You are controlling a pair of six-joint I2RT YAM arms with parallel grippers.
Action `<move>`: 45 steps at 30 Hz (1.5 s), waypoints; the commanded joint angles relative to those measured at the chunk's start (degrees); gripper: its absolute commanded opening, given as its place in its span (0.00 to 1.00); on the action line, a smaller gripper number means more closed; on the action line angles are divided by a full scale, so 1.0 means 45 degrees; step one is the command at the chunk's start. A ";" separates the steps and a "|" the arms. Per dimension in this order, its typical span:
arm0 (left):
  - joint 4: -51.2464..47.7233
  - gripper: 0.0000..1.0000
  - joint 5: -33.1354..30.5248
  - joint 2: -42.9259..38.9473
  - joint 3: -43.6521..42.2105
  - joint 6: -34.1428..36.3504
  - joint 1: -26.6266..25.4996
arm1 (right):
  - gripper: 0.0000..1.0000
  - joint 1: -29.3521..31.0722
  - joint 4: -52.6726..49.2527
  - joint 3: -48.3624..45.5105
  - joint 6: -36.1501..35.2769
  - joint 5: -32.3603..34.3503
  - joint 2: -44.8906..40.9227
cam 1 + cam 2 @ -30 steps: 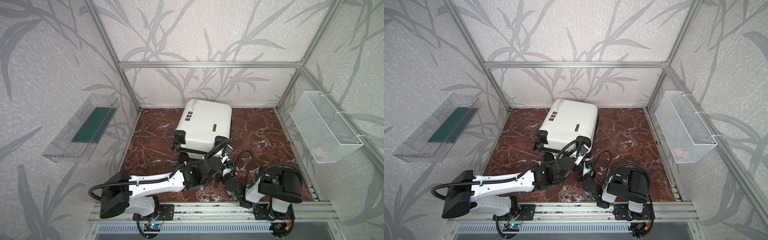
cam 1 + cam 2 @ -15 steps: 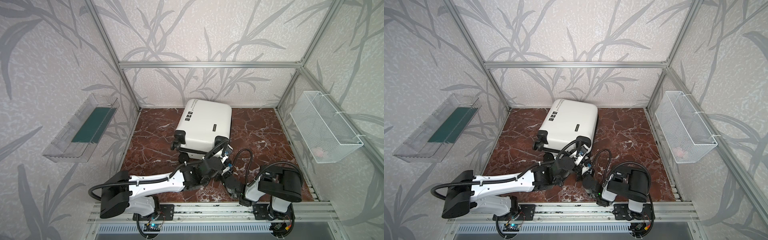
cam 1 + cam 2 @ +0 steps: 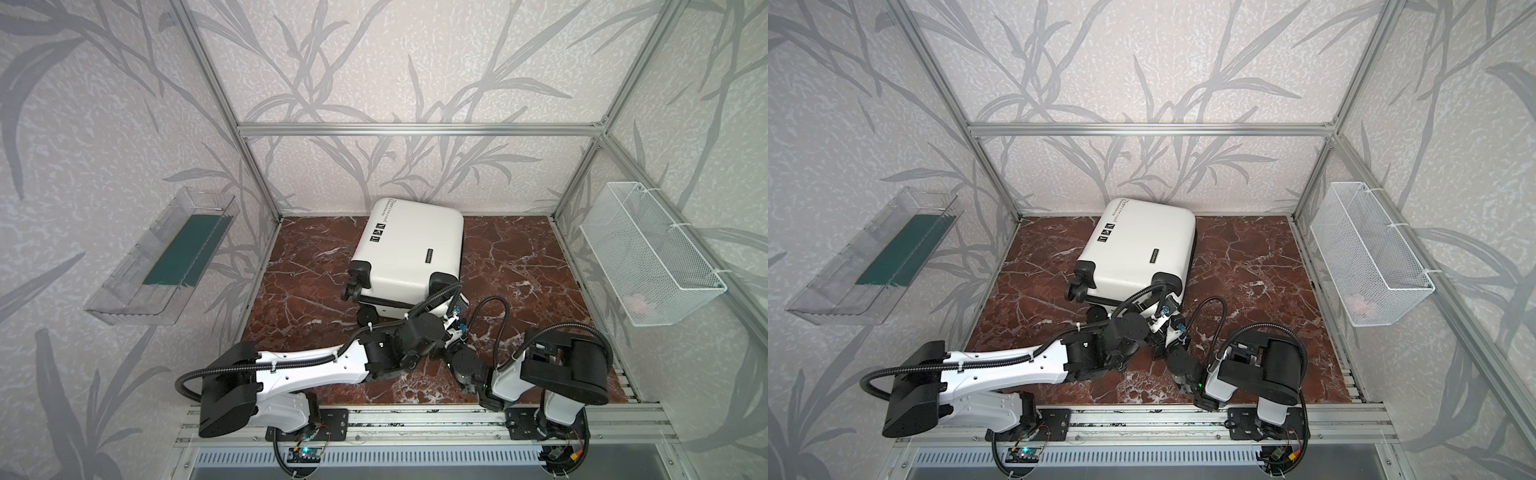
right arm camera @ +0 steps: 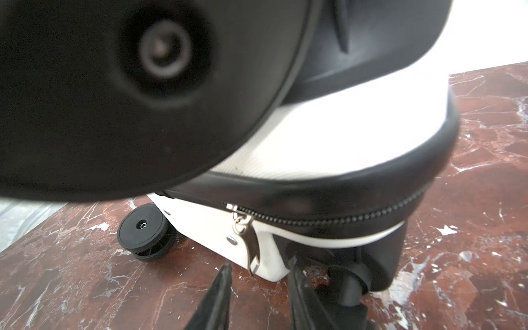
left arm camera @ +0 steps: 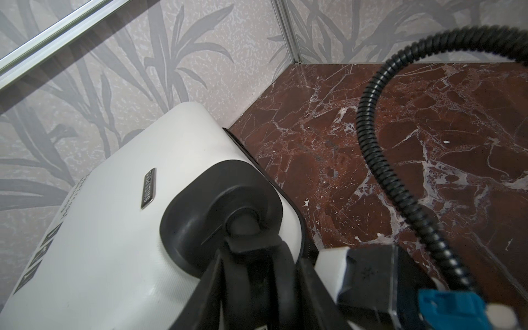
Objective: Pack the luggage
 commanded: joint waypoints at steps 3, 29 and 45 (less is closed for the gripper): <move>0.1449 0.00 0.2458 -0.0717 0.0807 0.0653 -0.0280 | 0.34 -0.0042 0.0296 -0.0042 0.0036 0.0095 -0.0357; 0.2062 0.06 0.1441 -0.0950 0.0541 0.0133 -0.0093 | 0.61 -0.0122 0.0296 -0.1141 0.0674 0.0616 -0.1181; 0.2554 0.99 0.1455 -0.3112 -0.0630 0.0004 0.1145 | 0.66 -0.0114 -0.1748 -0.2682 0.2355 0.1351 -0.2802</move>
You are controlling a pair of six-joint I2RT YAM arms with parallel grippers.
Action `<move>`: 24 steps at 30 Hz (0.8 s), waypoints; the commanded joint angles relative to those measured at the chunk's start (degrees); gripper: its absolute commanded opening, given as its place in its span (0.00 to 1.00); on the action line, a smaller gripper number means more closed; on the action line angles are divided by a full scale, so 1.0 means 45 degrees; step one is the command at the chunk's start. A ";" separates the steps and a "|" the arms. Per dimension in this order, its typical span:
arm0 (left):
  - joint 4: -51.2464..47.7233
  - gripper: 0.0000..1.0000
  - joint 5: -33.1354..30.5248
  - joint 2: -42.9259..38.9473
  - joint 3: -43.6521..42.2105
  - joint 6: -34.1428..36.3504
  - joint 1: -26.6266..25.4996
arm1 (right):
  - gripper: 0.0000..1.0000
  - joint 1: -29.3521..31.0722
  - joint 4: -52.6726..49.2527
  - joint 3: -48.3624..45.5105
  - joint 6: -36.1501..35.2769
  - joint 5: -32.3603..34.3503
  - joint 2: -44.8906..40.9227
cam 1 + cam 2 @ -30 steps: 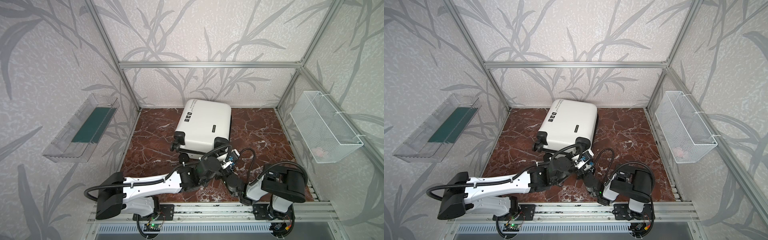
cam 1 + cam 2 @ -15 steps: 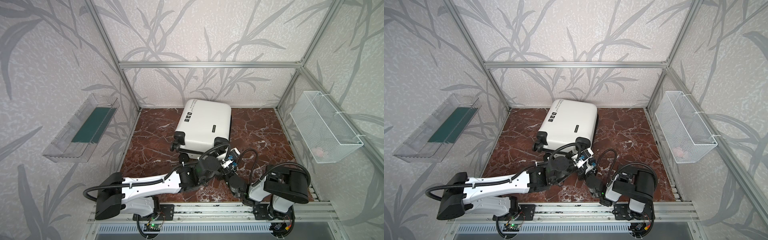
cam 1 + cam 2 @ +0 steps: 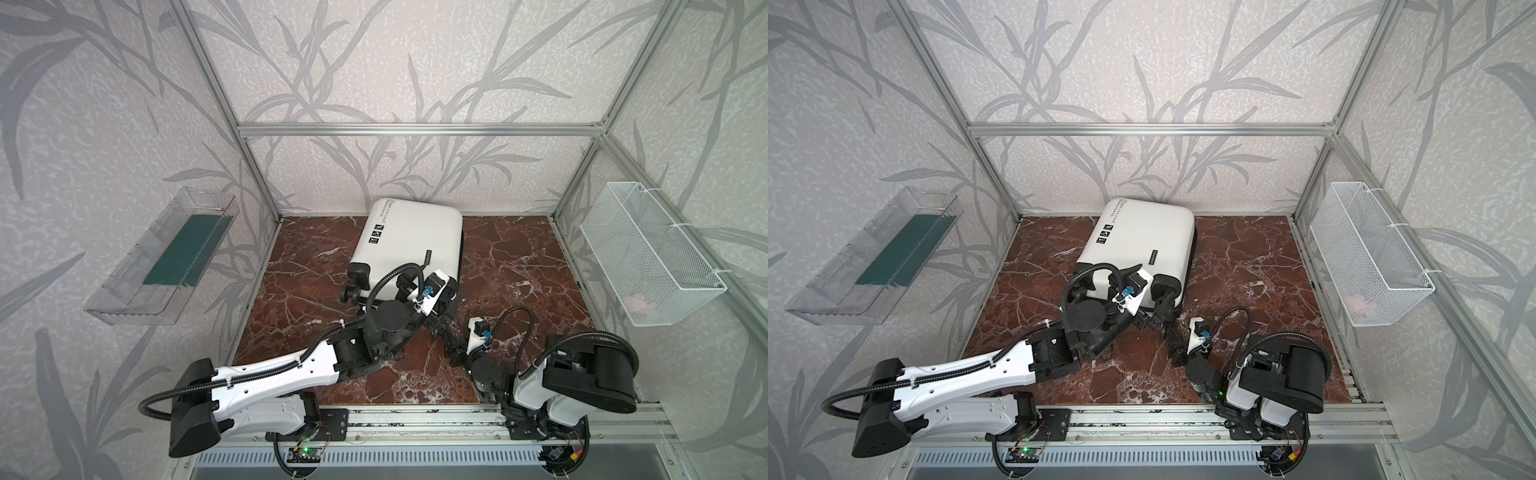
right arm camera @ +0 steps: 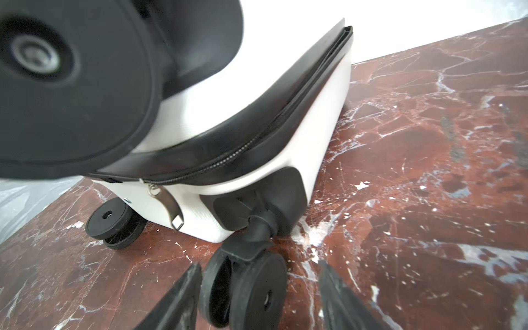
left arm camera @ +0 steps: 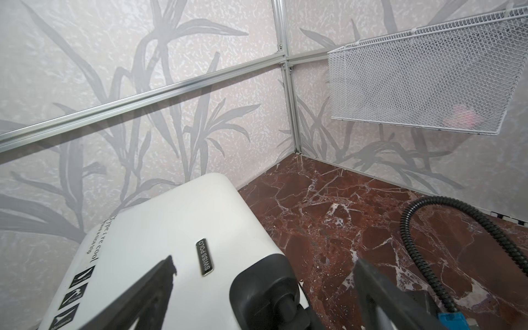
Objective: Pack the luggage
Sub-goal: 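Rotate the suitcase with the left gripper while the right gripper draws back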
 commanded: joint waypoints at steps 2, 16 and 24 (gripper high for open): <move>0.0963 0.99 -0.0064 -0.0663 -0.0707 0.1085 0.0126 | 0.66 -0.0073 -0.2338 0.0021 0.0675 0.0723 -0.1537; -0.3349 0.99 0.0417 -0.1558 -0.0865 -0.4632 0.0888 | 0.67 -0.3160 -1.5146 0.0617 0.2921 -0.2542 -1.2562; -0.3616 0.99 0.1510 -0.1046 -0.1431 -0.6299 0.0866 | 0.68 -0.4723 -1.7410 0.1625 0.3488 -0.5572 -1.3460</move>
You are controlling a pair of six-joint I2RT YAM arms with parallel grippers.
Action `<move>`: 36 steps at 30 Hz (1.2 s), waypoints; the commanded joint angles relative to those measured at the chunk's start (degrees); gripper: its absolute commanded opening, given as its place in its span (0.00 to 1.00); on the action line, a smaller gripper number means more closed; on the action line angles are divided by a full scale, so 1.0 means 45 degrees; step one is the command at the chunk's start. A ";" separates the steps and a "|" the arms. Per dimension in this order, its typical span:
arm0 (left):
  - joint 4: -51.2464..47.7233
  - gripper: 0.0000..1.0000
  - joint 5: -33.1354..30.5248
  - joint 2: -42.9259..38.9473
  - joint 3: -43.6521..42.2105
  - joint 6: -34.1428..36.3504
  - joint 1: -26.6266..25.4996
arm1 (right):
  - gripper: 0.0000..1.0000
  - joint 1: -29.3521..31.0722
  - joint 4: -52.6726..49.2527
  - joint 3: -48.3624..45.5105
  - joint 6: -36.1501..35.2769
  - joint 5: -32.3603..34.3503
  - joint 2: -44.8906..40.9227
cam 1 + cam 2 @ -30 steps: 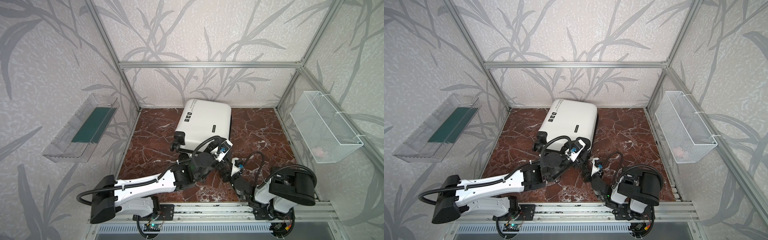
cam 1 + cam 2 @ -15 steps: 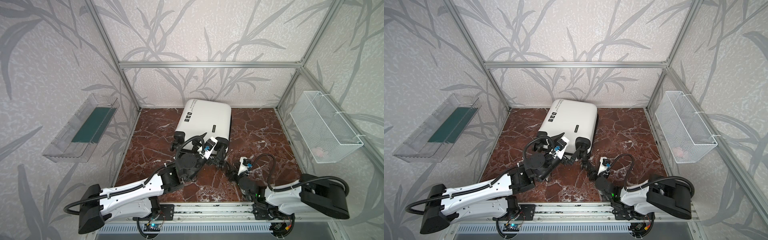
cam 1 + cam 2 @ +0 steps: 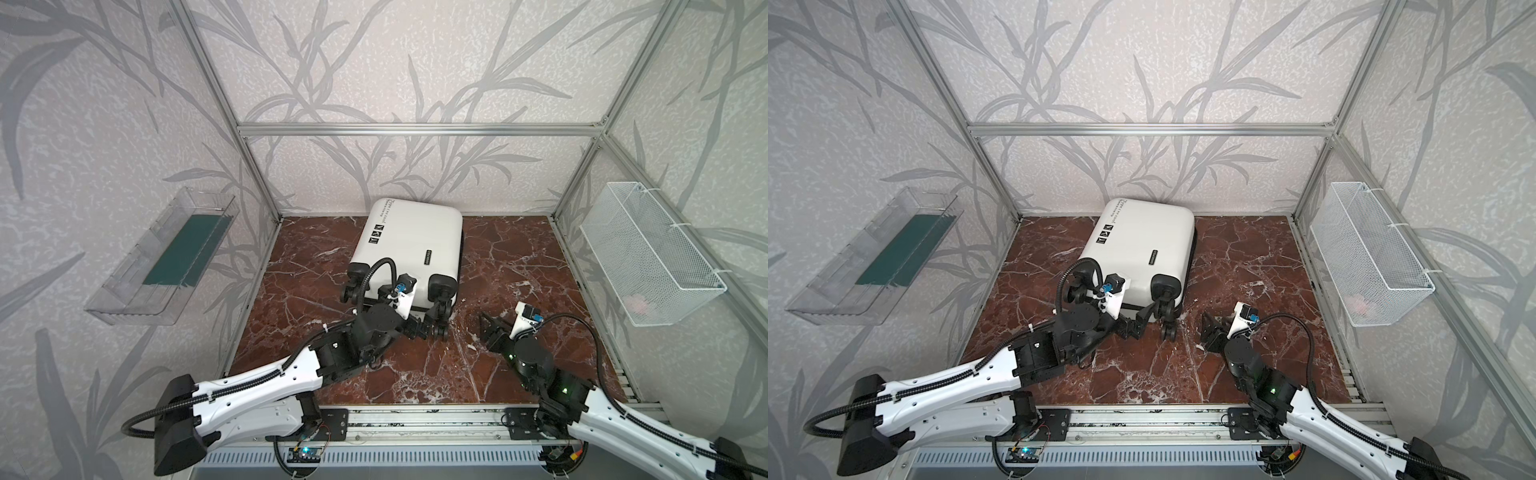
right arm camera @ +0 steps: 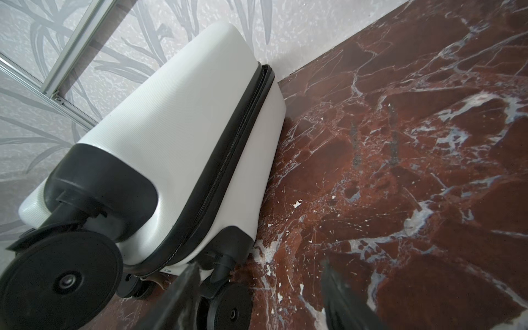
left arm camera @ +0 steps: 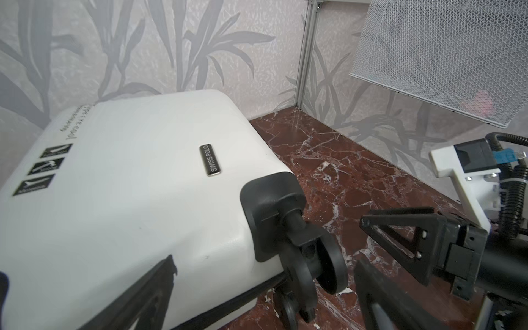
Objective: Pack the luggage
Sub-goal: 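Rotate the suitcase with the left gripper while the right gripper draws back, then move the right gripper toward the metal zipper pull near the bottom wheel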
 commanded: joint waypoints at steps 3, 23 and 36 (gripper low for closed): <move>-0.0106 0.99 0.0864 0.0622 -0.0266 -0.0859 -0.0044 | 0.67 -0.0336 -0.0937 0.0668 0.0406 -0.1929 0.1213; 0.1020 0.99 -0.3696 0.4052 0.0684 0.1191 -0.1110 | 0.67 -0.0327 0.0670 0.0222 0.0756 -0.2302 0.2620; 0.1420 0.99 -0.5148 0.3470 0.0673 0.2896 -0.1110 | 0.67 -0.0326 0.1599 0.0180 0.0362 -0.2976 0.3280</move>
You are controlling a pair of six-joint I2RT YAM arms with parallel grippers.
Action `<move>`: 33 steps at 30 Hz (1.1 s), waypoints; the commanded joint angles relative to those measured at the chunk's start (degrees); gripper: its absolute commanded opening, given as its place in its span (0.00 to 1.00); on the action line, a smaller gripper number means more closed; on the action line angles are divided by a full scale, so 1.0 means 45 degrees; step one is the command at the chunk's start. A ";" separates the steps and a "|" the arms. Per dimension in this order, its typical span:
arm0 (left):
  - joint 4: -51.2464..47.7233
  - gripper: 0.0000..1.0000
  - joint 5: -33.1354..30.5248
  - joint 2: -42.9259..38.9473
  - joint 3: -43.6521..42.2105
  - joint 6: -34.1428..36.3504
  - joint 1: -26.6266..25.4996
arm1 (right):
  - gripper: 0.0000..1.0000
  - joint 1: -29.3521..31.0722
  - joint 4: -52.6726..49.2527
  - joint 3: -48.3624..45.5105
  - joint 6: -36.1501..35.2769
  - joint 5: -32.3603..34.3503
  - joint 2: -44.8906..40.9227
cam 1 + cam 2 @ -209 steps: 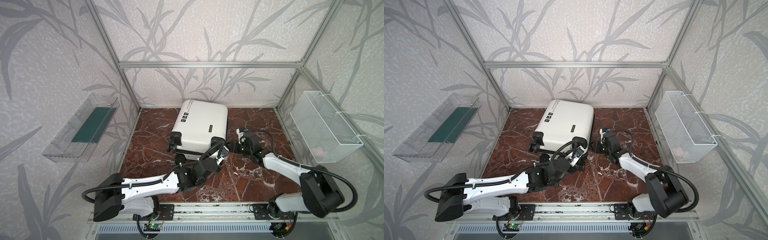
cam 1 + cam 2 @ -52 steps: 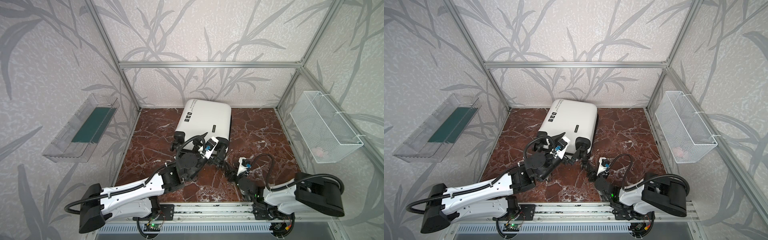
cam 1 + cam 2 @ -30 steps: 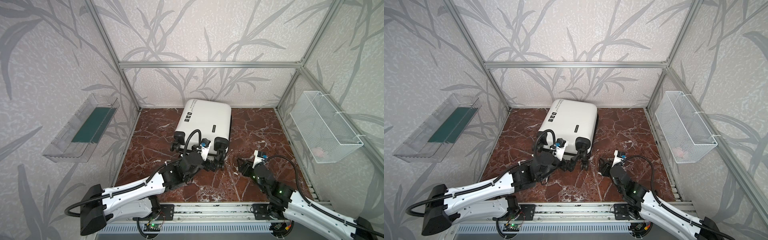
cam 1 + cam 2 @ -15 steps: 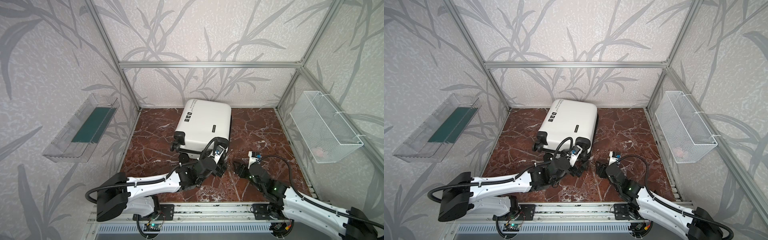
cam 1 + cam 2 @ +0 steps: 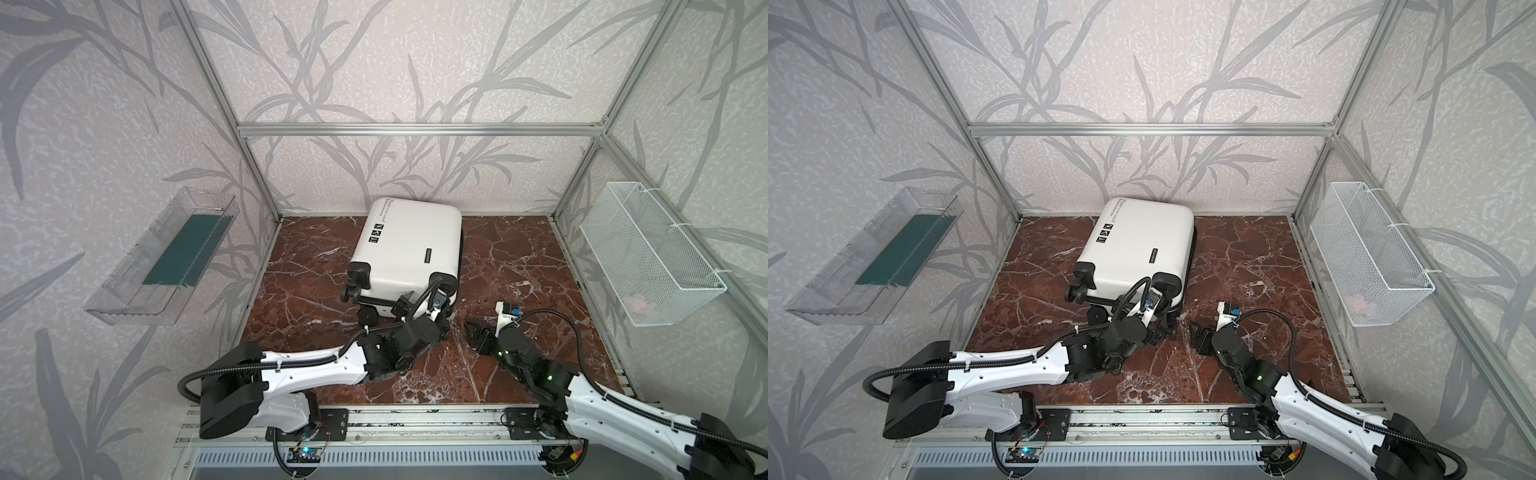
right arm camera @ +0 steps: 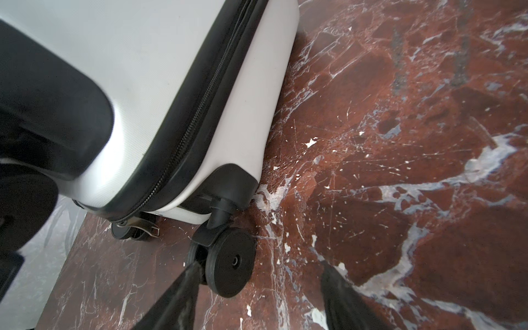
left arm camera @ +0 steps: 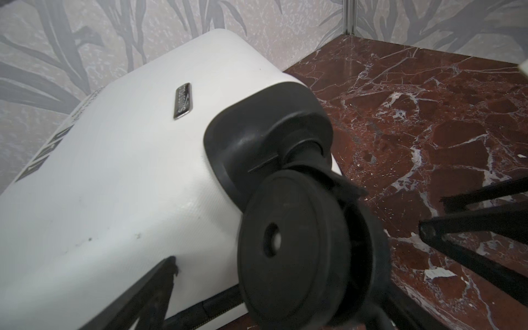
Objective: Pack the luggage
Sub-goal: 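Move the right gripper toward the metal zipper pull near the bottom wheel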
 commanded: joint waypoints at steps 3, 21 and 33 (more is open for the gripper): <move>0.0760 0.99 -0.0571 -0.0533 0.0377 0.1491 0.0123 | 0.67 -0.0026 0.1042 -0.0015 -0.0512 -0.0861 0.0619; 0.1188 0.98 0.0182 -0.0212 0.0529 0.6993 0.0128 | 0.66 -0.0025 0.2459 0.0153 -0.1289 -0.2296 0.2017; 0.0909 0.82 0.0638 -0.0320 0.0873 0.8254 0.0109 | 0.66 -0.0027 0.3759 0.0172 -0.1976 -0.3332 0.2798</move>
